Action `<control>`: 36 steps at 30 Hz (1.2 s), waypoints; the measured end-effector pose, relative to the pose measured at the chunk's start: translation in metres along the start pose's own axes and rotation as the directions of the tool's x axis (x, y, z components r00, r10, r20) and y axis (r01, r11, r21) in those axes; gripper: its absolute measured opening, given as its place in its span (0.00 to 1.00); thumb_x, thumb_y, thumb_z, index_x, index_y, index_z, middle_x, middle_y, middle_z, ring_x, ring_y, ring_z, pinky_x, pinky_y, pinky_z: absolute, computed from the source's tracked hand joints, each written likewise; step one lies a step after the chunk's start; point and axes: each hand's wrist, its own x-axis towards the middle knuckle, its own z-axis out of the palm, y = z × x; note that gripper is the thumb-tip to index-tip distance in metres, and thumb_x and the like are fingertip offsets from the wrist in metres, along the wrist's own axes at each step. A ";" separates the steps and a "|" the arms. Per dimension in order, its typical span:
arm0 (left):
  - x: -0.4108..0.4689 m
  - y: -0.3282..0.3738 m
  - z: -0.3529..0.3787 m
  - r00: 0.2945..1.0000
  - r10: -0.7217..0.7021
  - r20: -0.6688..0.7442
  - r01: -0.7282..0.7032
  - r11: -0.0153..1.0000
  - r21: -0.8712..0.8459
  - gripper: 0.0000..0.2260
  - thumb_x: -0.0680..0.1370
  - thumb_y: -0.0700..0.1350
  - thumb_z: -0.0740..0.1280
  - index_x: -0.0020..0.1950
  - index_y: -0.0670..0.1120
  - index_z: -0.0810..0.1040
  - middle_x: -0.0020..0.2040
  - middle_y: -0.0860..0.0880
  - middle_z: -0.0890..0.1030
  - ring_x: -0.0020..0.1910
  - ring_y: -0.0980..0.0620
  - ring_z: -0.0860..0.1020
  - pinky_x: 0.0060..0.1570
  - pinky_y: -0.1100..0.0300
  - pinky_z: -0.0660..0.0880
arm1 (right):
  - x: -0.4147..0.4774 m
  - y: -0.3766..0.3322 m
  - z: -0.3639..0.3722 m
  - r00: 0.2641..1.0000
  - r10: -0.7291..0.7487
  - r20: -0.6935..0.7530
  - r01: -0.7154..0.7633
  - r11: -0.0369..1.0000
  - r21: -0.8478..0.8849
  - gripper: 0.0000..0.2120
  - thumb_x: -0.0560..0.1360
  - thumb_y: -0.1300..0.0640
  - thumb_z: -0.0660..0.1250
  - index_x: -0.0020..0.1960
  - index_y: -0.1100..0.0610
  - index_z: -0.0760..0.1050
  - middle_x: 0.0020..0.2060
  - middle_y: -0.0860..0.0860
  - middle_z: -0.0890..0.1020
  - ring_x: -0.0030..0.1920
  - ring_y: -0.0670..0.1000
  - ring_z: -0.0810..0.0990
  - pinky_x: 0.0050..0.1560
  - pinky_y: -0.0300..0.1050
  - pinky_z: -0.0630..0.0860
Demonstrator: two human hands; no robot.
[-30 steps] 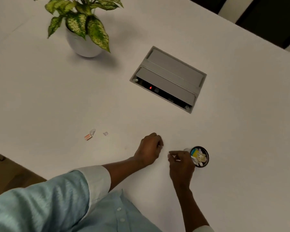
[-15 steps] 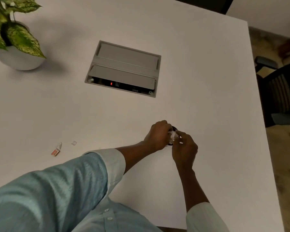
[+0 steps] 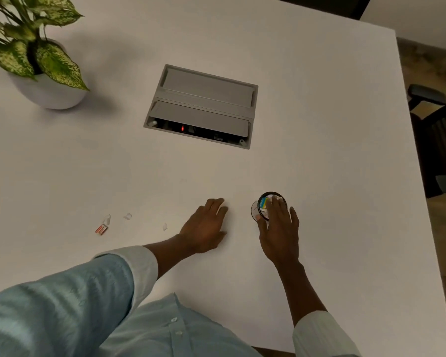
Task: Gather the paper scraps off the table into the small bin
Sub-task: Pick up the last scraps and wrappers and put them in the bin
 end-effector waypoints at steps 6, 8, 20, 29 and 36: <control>-0.065 -0.049 0.046 0.974 -0.051 0.219 0.010 0.983 0.182 0.50 0.79 0.65 0.65 0.83 0.38 0.40 0.82 0.37 0.32 0.82 0.38 0.32 0.83 0.42 0.44 | -0.003 0.007 0.016 0.995 -0.017 0.103 0.032 0.988 -0.149 0.31 0.84 0.40 0.51 0.80 0.56 0.59 0.80 0.54 0.62 0.82 0.50 0.56 0.82 0.56 0.43; -0.074 -0.053 0.054 0.977 -0.074 0.202 0.038 0.983 0.178 0.51 0.78 0.63 0.69 0.83 0.40 0.38 0.81 0.39 0.30 0.81 0.40 0.31 0.82 0.43 0.42 | -0.002 0.005 0.016 0.996 -0.012 0.083 0.022 0.993 -0.119 0.31 0.83 0.40 0.51 0.79 0.57 0.62 0.79 0.55 0.65 0.81 0.50 0.59 0.82 0.56 0.44; -0.082 -0.060 0.037 0.966 -0.132 0.220 0.147 0.988 -0.052 0.28 0.82 0.50 0.66 0.77 0.38 0.65 0.85 0.41 0.46 0.84 0.45 0.47 0.68 0.44 0.74 | -0.005 -0.050 0.006 0.987 -0.060 -0.152 0.080 0.988 0.130 0.15 0.77 0.61 0.65 0.63 0.56 0.77 0.59 0.54 0.81 0.64 0.57 0.76 0.60 0.58 0.77; -0.198 -0.097 0.077 0.966 -0.243 0.086 0.251 0.963 -0.098 0.33 0.82 0.50 0.64 0.83 0.43 0.56 0.85 0.46 0.39 0.84 0.47 0.40 0.81 0.49 0.57 | 0.001 -0.143 0.067 0.901 -0.390 0.189 0.325 0.896 0.301 0.13 0.77 0.59 0.69 0.61 0.52 0.78 0.55 0.48 0.79 0.54 0.52 0.81 0.53 0.54 0.81; -0.244 -0.117 0.089 0.845 -0.534 0.026 0.533 0.839 -0.109 0.52 0.76 0.67 0.67 0.85 0.47 0.39 0.82 0.49 0.28 0.81 0.47 0.29 0.82 0.43 0.41 | 0.013 -0.202 0.109 0.756 -0.507 0.414 0.460 0.862 0.214 0.17 0.78 0.58 0.69 0.67 0.56 0.77 0.58 0.52 0.78 0.58 0.54 0.78 0.59 0.50 0.77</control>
